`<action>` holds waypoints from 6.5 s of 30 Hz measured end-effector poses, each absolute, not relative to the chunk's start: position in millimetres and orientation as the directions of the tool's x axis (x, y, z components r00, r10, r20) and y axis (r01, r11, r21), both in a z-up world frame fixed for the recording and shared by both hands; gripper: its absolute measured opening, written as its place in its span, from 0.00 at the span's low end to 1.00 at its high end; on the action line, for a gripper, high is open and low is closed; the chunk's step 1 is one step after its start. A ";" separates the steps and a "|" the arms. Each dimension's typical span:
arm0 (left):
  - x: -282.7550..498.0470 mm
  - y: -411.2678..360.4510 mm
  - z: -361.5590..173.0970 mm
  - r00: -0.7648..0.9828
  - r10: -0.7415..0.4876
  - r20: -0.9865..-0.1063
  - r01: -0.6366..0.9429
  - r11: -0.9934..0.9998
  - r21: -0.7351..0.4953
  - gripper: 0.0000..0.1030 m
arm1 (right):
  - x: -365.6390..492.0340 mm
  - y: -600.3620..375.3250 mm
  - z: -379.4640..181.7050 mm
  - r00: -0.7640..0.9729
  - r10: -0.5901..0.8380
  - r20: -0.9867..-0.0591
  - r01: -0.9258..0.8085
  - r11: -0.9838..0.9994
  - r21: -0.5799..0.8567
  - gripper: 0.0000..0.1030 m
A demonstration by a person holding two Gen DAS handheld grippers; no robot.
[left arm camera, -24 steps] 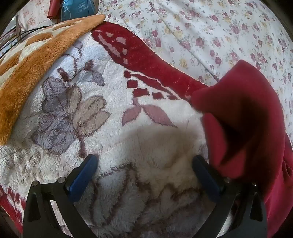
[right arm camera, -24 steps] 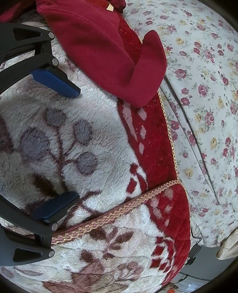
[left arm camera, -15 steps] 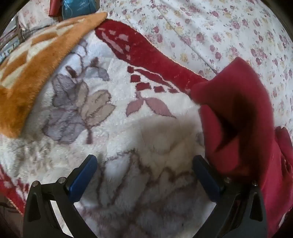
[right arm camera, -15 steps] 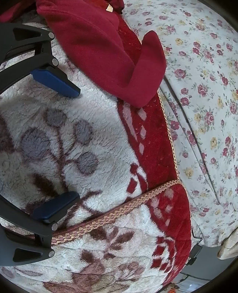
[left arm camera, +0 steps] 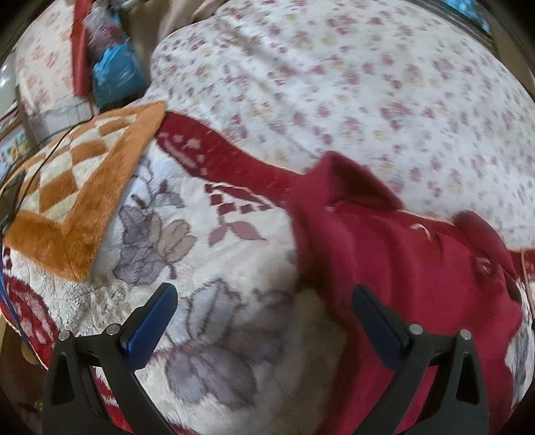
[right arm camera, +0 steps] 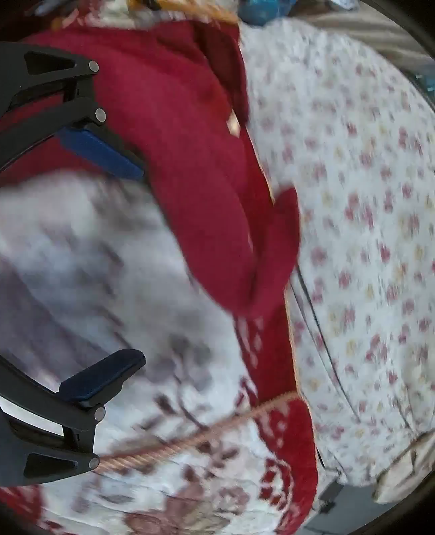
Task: Fold small clothes
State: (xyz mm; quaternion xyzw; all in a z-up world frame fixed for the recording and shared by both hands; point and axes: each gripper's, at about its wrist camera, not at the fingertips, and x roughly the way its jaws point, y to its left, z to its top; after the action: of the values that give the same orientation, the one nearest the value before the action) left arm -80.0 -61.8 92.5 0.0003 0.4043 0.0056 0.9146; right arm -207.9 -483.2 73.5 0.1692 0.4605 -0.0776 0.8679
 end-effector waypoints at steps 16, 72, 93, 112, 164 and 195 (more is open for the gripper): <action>-111.1 -109.4 89.8 0.666 -0.111 -0.737 0.164 0.986 -0.001 1.00 | -182.9 -326.8 123.4 0.606 0.155 -0.780 0.068 0.967 0.245 1.00; -93.4 -110.5 71.8 0.652 -0.061 -0.756 0.149 0.988 0.048 1.00 | -128.0 -316.5 71.0 0.617 0.030 -0.786 0.085 0.991 0.104 1.00; -92.5 -113.2 66.5 0.648 -0.060 -0.759 0.140 0.989 0.041 1.00 | -125.9 -315.5 64.2 0.598 0.005 -0.801 0.098 0.992 0.079 1.00; -90.1 -113.5 66.1 0.639 -0.058 -0.767 0.137 0.990 0.039 1.00 | -123.3 -313.0 60.5 0.584 0.005 -0.812 0.094 0.993 0.074 1.00; -20.0 -15.5 29.6 0.508 0.082 -0.857 -0.152 0.988 0.005 1.00 | 112.1 -264.5 -5.1 0.430 0.596 -0.678 0.237 0.651 0.722 0.89; -61.8 -33.8 61.2 0.521 -0.074 -0.850 0.045 0.997 -0.060 1.00 | -61.9 -348.0 94.3 0.699 0.269 -0.663 0.066 0.899 0.434 0.11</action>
State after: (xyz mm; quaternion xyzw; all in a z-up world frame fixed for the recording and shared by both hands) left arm -61.8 -33.8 61.2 -0.0151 0.4882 -0.0341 0.8719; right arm -61.9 -348.0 94.3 0.2178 0.3839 0.0568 0.8955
